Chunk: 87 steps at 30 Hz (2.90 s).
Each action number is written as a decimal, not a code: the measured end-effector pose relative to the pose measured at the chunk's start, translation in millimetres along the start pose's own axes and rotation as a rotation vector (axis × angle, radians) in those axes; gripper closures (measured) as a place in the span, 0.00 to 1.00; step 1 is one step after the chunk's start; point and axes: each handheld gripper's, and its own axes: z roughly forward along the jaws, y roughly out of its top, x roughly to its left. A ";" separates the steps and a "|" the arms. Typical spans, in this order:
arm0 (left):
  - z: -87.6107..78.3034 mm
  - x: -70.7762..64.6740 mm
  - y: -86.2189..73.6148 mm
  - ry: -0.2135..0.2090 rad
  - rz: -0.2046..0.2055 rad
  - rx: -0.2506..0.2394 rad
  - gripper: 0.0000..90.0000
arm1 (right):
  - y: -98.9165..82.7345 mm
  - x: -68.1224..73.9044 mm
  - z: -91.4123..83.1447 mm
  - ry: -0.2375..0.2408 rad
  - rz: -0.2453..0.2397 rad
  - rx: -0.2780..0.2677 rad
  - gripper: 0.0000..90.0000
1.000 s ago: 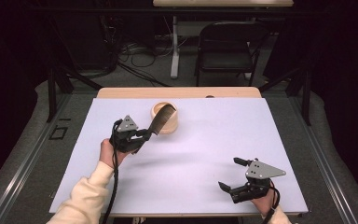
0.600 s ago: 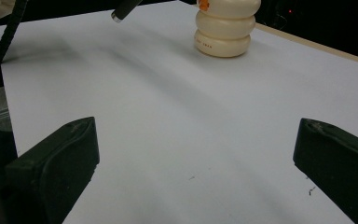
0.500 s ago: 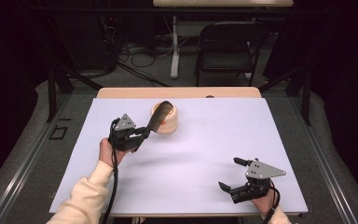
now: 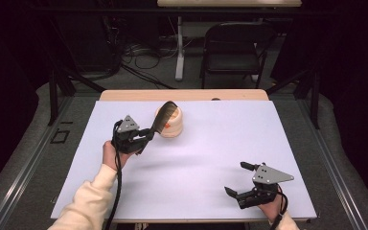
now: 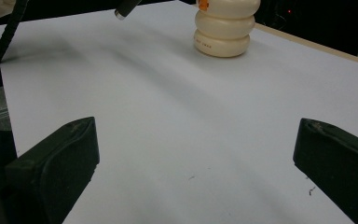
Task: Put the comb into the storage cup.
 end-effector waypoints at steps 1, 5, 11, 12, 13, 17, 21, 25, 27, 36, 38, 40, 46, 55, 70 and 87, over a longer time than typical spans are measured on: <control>0.3 0.3 0.3 -0.002 -0.003 -0.002 0.80 | 0.0 0.0 -0.1 -0.001 0.000 0.000 0.00; 0.2 1.5 2.0 -0.003 -0.009 -0.008 0.80 | 0.1 0.3 0.2 0.000 0.001 0.000 0.00; -2.6 5.5 8.5 0.003 -0.021 -0.036 0.80 | -0.1 0.1 0.4 0.001 0.005 0.001 0.00; -2.7 6.3 9.9 0.000 -0.022 -0.037 0.80 | -0.1 0.1 0.4 0.001 0.006 0.001 0.00; -2.5 7.0 11.2 -0.001 -0.022 -0.038 0.80 | 0.0 0.2 0.4 0.001 0.006 0.001 0.00; -2.0 9.0 15.8 0.001 -0.022 -0.039 0.80 | -0.2 0.2 0.7 0.002 0.008 -0.001 0.00; -2.2 11.3 19.1 0.001 -0.031 -0.041 0.80 | 0.0 0.6 0.6 0.003 0.009 -0.001 0.00; -1.2 12.4 22.6 -0.003 -0.038 -0.048 0.80 | -0.2 -0.1 0.7 0.001 0.016 -0.005 0.00; -1.2 12.6 24.6 -0.008 -0.040 -0.053 0.80 | -0.5 -0.3 1.4 0.002 0.025 -0.001 0.00; -3.4 15.8 31.8 -0.015 -0.046 -0.081 0.80 | -1.0 0.2 3.4 0.007 0.033 0.014 0.00; -2.5 16.3 32.3 -0.015 -0.049 -0.082 0.80 | -1.0 0.1 3.1 0.006 0.032 0.010 0.00; -1.6 16.6 32.7 -0.017 -0.051 -0.085 0.80 | -0.9 0.0 3.0 0.007 0.031 0.010 0.00; -1.5 16.7 35.2 -0.020 -0.049 -0.090 0.80 | -0.9 -0.1 3.3 0.005 0.033 0.012 0.00; 0.8 19.7 36.6 -0.021 -0.053 -0.105 0.80 | -1.2 0.1 4.4 0.017 0.037 0.024 0.00; 7.2 24.5 39.2 -0.014 -0.050 -0.112 0.80 | -1.7 -0.9 6.3 0.014 0.042 0.039 0.00; 13.0 28.0 61.2 -0.002 -0.018 -0.136 0.80 | -1.7 -1.4 6.0 0.011 0.037 0.039 0.00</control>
